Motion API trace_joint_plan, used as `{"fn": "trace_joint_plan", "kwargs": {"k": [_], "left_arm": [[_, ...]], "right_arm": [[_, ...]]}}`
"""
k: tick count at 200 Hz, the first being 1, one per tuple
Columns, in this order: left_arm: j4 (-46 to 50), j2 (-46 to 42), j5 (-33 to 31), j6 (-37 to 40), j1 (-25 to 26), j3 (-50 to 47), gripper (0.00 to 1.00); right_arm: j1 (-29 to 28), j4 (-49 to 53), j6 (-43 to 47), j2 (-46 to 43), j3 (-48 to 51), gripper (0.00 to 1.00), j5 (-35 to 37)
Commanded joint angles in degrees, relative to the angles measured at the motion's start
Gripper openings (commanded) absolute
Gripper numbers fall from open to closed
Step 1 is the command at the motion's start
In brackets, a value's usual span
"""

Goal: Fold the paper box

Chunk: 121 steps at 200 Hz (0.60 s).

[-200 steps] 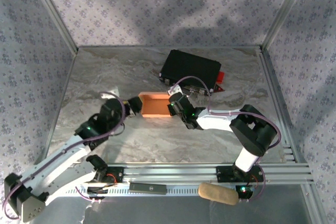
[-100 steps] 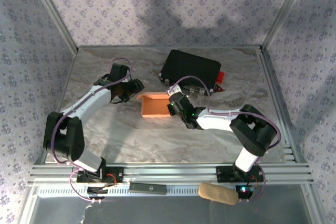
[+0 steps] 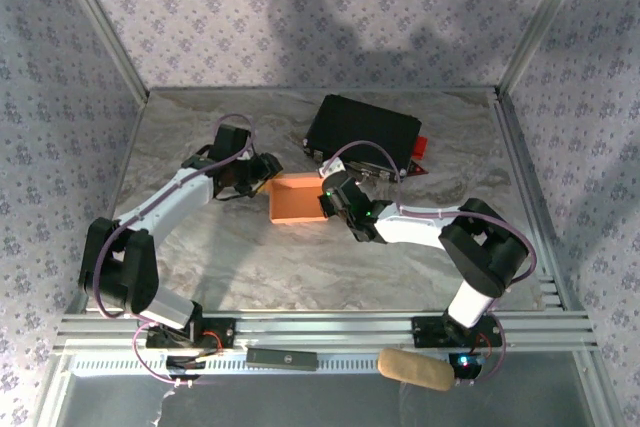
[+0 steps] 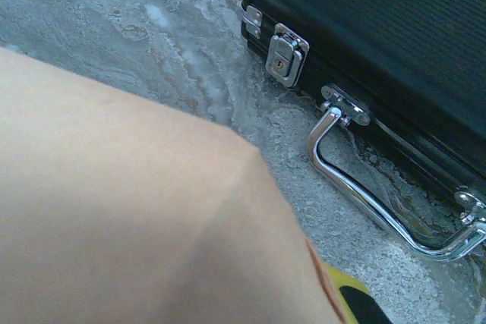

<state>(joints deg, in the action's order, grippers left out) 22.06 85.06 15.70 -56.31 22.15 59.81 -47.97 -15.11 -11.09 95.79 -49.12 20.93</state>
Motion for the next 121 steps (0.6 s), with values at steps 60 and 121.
{"fn": "trace_joint_plan", "kwargs": {"k": [60,121], "left_arm": [[-7.38,-2.72,2.00,-10.65,1.66,-5.02,0.42],[-8.31,-2.88,1.26,-14.27,1.64,-6.44,0.29]], "right_arm": [[0.06,0.85,-0.16,0.87,-2.51,0.00,-1.89],[-0.14,0.61,-0.33,0.60,-2.21,0.00,-2.12]]}}
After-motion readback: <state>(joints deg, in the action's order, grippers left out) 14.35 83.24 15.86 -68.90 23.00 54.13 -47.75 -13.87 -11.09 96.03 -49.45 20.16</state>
